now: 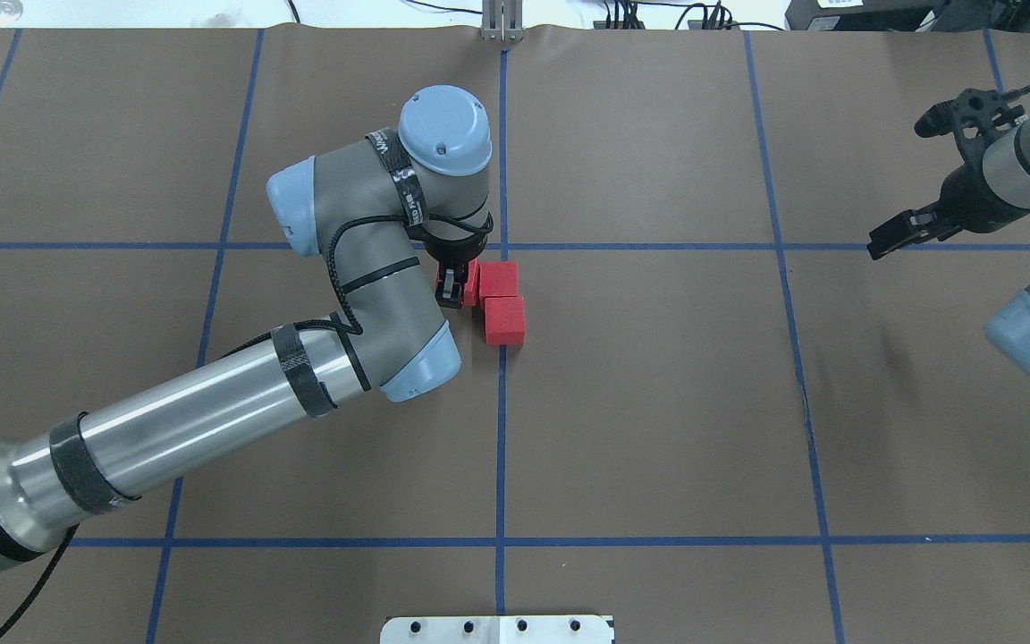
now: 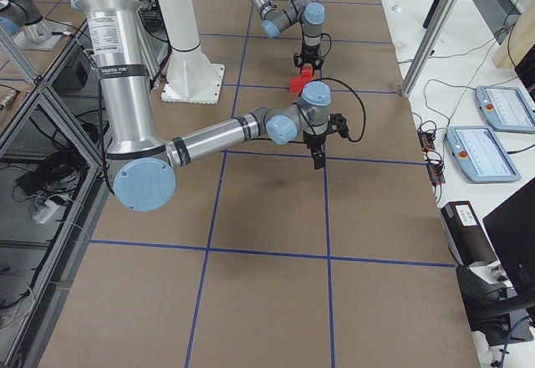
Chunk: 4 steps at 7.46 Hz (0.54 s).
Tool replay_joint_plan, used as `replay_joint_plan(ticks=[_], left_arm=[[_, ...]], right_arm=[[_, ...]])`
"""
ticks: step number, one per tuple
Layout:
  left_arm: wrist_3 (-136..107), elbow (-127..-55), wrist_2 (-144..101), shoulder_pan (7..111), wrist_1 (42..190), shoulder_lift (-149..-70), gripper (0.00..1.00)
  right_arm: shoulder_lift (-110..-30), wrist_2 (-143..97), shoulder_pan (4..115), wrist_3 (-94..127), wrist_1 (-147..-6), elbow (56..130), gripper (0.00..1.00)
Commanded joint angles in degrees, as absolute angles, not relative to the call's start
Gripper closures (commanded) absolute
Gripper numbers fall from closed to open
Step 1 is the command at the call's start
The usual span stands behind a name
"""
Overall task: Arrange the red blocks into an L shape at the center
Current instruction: 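Lower the cube beside the farther center cube with the left gripper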
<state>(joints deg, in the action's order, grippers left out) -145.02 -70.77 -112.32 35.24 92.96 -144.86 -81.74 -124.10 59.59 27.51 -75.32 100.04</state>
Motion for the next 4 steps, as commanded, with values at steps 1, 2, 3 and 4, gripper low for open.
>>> replay_joint_plan(ticks=[1, 2, 3, 4], left_arm=[[-145.02, -70.75, -112.32, 35.24, 92.90, -144.93, 1.00], [-145.02, -70.75, -112.32, 35.24, 92.90, -144.93, 1.00], [-145.02, -70.75, -112.32, 35.07, 92.90, -144.93, 1.00], [-145.02, -70.66, -112.32, 34.98, 92.90, -144.93, 1.00]], right_arm=[[-81.74, -124.10, 59.59, 27.51, -75.32, 100.11, 0.01], [-81.74, -124.10, 59.59, 27.51, -75.32, 100.11, 0.01], [-81.74, -124.10, 59.59, 27.51, -75.32, 100.37, 0.01], [-81.74, -124.19, 59.59, 27.51, -75.32, 100.55, 0.01]])
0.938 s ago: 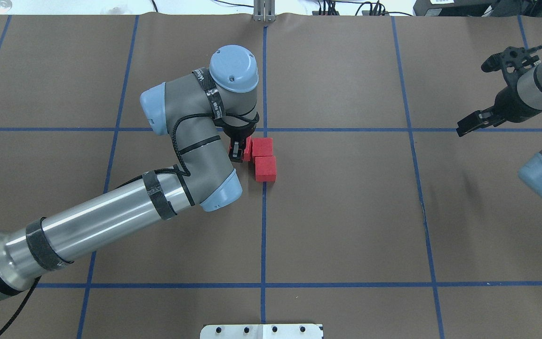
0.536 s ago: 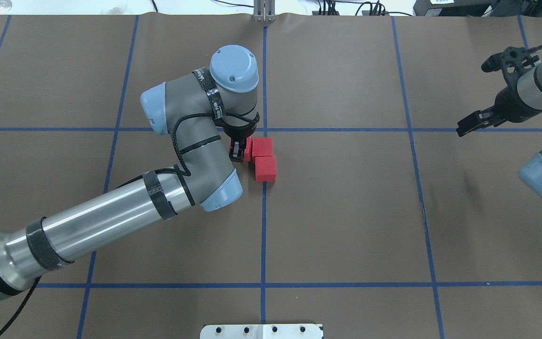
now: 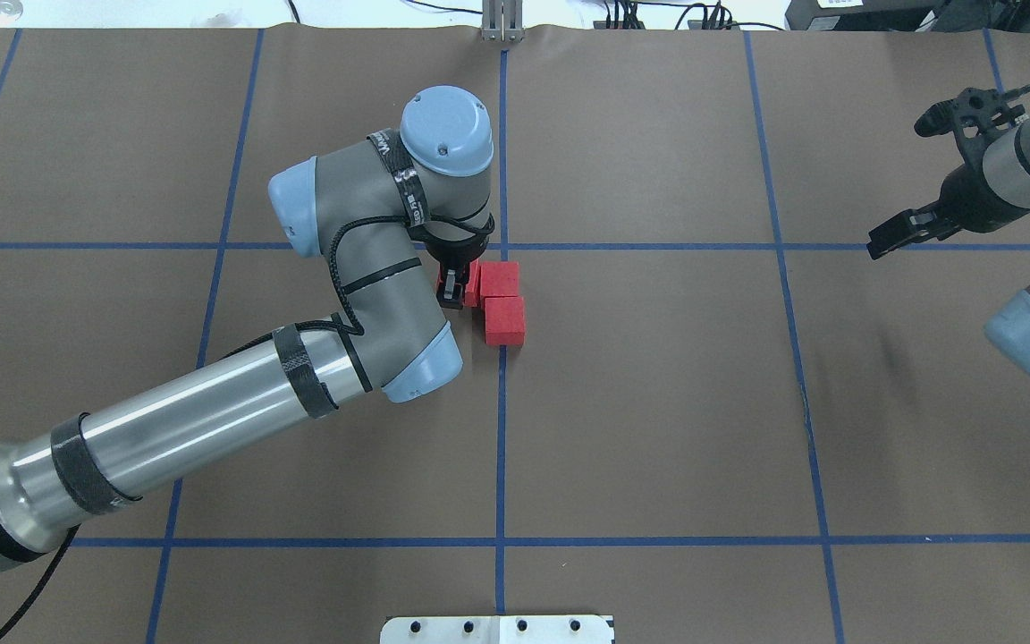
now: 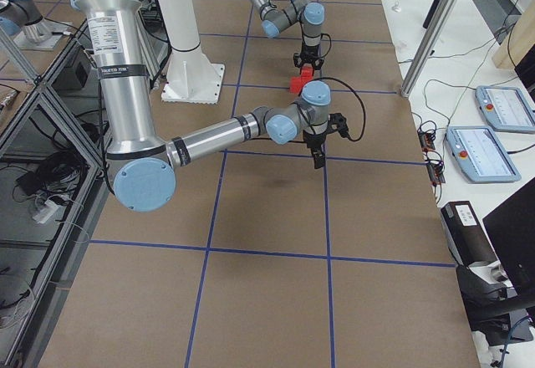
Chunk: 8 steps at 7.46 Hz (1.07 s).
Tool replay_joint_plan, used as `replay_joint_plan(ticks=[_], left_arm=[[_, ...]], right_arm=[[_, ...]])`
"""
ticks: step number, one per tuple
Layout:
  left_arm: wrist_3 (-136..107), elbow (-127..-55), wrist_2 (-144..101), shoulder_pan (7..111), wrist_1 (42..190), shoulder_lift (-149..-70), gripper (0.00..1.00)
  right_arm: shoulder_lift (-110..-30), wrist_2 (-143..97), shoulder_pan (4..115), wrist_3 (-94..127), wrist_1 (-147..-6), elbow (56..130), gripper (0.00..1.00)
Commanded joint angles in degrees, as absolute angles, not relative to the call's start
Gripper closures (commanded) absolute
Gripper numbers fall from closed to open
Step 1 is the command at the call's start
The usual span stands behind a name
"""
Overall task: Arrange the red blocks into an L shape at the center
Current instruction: 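Lower the cube beside the farther center cube with the left gripper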
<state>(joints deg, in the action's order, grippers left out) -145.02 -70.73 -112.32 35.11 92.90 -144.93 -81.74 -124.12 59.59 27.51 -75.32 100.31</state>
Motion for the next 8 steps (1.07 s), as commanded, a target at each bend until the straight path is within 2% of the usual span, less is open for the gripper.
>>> replay_joint_plan(ticks=[1, 2, 8], left_arm=[[-145.02, -70.66, -112.32, 34.89, 92.99, -144.93, 0.81], [-145.02, -70.75, -112.32, 34.81, 92.99, -144.93, 0.69], [-145.02, -70.66, -112.32, 34.80, 92.99, -145.28, 0.64]], right_arm=[[-81.91, -124.19, 59.59, 27.51, -75.32, 100.55, 0.01], [-81.91, -124.19, 59.59, 27.51, -75.32, 100.55, 0.01], [-81.91, -124.19, 59.59, 27.51, -75.32, 100.46, 0.01]])
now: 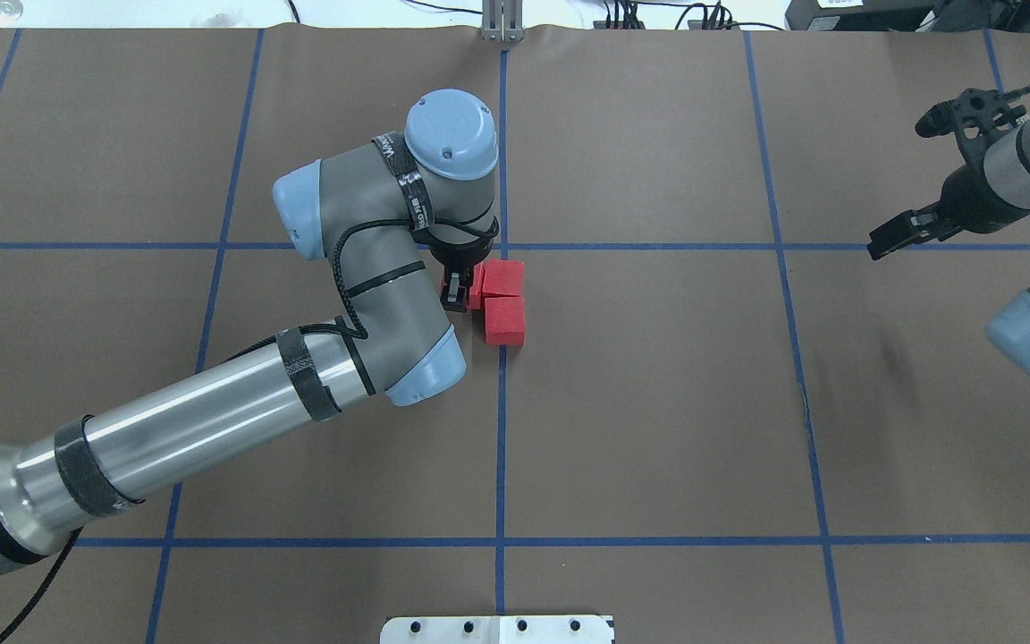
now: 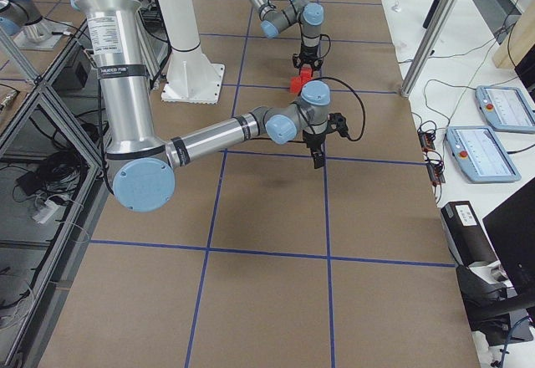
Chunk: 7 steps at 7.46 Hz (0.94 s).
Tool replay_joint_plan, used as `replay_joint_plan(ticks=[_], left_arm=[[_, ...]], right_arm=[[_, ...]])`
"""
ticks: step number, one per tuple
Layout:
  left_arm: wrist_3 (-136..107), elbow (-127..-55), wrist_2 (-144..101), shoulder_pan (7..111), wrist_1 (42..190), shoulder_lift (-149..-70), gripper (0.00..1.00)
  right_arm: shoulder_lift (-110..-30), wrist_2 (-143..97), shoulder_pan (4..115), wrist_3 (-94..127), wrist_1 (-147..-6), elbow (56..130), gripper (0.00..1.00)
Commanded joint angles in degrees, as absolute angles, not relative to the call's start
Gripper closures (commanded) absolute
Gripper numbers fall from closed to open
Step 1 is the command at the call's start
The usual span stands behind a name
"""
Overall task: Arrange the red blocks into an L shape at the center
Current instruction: 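Lower the cube beside the farther center cube with the left gripper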
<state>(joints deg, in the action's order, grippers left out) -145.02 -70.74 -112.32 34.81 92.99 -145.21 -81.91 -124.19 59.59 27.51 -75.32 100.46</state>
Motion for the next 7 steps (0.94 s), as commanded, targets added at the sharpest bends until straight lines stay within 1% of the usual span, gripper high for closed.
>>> replay_joint_plan(ticks=[1, 3, 5, 7], left_arm=[[-144.93, -70.66, -112.32, 34.89, 92.99, -145.28, 0.64], [-144.93, -70.31, -112.32, 34.89, 93.08, -145.28, 0.63], [-144.84, -70.31, -112.32, 34.81, 93.08, -145.37, 0.34], [-144.76, -70.31, -112.32, 34.89, 93.08, -145.37, 0.31]], right_arm=[[-81.83, -124.19, 59.59, 27.51, -75.32, 100.46, 0.01], [-81.83, -124.19, 59.59, 27.51, -75.32, 100.46, 0.01], [-81.83, -124.19, 59.59, 27.51, -75.32, 100.46, 0.01], [-81.91, -124.19, 59.59, 27.51, -75.32, 100.37, 0.01]])
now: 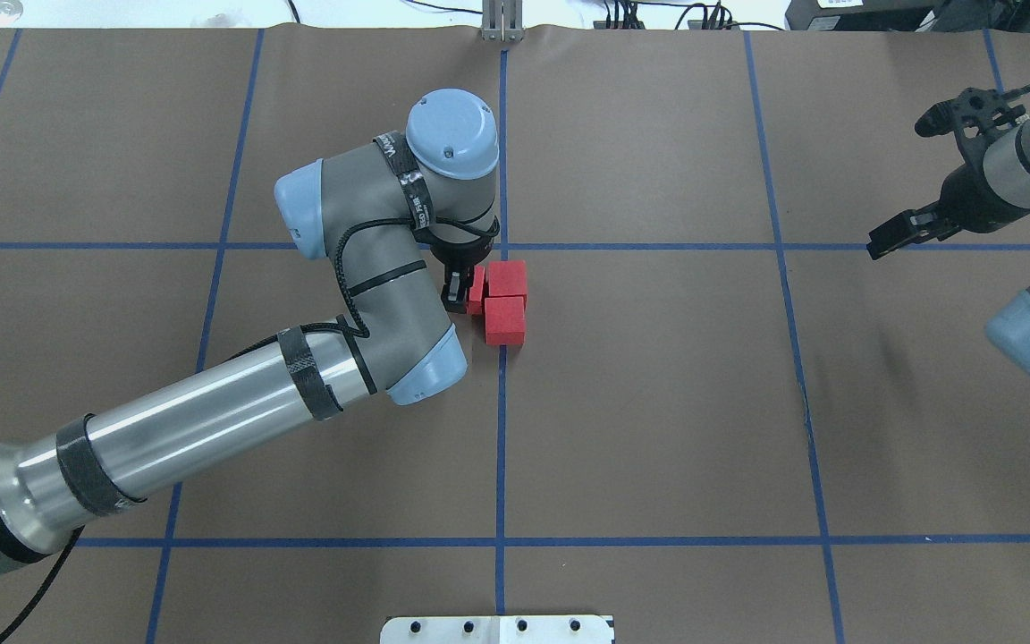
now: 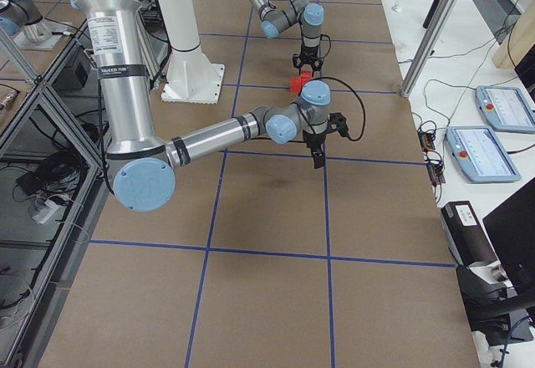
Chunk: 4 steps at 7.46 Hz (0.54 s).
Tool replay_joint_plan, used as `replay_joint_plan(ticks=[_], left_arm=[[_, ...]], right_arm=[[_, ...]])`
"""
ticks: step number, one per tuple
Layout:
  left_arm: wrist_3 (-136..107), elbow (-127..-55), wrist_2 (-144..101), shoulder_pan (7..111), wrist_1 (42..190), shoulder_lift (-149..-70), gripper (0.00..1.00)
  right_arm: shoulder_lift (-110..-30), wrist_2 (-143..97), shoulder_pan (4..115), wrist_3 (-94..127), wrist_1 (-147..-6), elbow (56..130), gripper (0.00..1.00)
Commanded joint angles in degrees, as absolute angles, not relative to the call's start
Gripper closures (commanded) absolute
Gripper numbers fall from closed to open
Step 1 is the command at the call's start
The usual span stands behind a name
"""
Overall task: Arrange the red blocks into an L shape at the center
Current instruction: 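Lower the cube beside the farther center cube with the left gripper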
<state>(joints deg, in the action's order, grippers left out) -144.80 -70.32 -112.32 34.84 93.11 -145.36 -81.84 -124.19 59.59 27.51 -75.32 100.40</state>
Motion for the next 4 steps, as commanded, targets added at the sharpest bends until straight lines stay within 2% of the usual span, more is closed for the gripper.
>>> replay_joint_plan(ticks=[1, 2, 4], left_arm=[[-144.76, -70.31, -112.32, 34.89, 93.16, -145.37, 0.30], [-144.76, -70.31, -112.32, 34.89, 93.16, -145.37, 0.30], [-143.97, -70.66, -112.67, 34.89, 92.73, -145.37, 0.00]], right_arm=[[-81.83, -124.19, 59.59, 27.51, -75.32, 100.37, 0.01], [-81.91, -124.19, 59.59, 27.51, -75.32, 100.46, 0.01], [-81.74, -124.28, 59.59, 27.51, -75.32, 100.46, 0.01]])
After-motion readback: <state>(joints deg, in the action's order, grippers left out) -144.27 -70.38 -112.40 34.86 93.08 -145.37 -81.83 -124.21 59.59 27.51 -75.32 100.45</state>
